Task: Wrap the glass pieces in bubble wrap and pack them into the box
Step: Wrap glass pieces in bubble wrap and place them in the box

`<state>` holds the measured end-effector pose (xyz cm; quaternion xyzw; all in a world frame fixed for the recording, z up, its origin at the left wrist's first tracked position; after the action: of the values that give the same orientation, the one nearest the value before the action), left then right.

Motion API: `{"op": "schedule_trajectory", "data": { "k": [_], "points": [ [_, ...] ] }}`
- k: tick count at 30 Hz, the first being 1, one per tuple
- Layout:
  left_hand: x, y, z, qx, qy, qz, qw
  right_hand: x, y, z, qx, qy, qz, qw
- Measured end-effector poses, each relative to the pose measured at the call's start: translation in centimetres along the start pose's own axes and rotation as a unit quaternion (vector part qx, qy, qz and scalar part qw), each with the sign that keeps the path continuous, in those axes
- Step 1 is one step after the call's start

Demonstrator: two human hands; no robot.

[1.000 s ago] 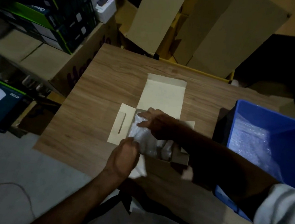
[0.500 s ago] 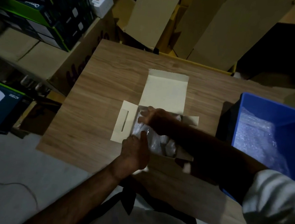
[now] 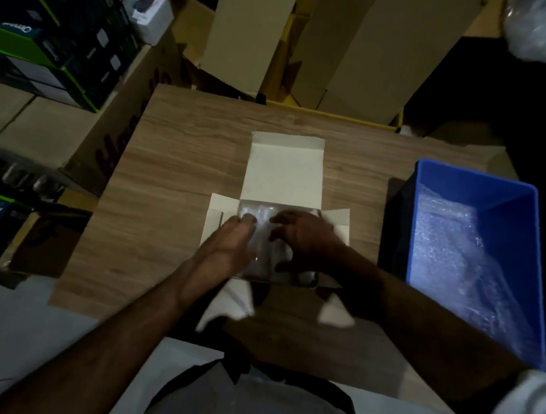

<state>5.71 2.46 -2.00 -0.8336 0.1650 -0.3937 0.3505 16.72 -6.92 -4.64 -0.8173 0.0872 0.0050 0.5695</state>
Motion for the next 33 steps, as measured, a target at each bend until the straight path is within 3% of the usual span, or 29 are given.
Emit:
{"op": "schedule_trajectory", "data": {
  "k": [4,10,14,19,30,33],
  "points": [
    [0.2,1.4,1.8,-0.115,0.012,0.061,0.991,-0.3,1.3,0.0,-0.006,0.029,-0.037,0.999],
    [0.1,2.9,2.3,-0.166,0.047,0.129,0.977,-0.4,2.1,-2.0,0.049,0.103,0.055,0.992],
    [0.1,3.0,2.3,-0.147,0.063,0.128,0.979,-1.1,1.6,-4.6,0.093,0.144,0.071,0.983],
    [1.7,3.4,2.1,-0.044,0.126,0.158,0.978,-1.6,1.7,-4.7,0.039,0.226,0.051,0.972],
    [0.7,5.5,3.0,-0.013,0.15,0.192,0.97,-0.7,1.1,-2.8,0.023,0.286,0.048,0.957],
    [1.0,4.9,2.5,-0.048,0.152,0.18,0.971,-0.5,1.6,-2.8,0.021,0.288,0.066,0.955]
  ]
}}
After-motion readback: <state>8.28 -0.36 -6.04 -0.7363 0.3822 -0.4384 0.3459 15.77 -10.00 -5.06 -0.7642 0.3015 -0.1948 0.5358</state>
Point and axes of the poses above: each hand's wrist, its own z-axis towards the middle knuckle, its own y-axis out of the palm, x = y × z, the point moved 6 cm from there along z, towards the middle knuckle, and after that the axes turned 10 degrees about -z, right-handed, at the moved point
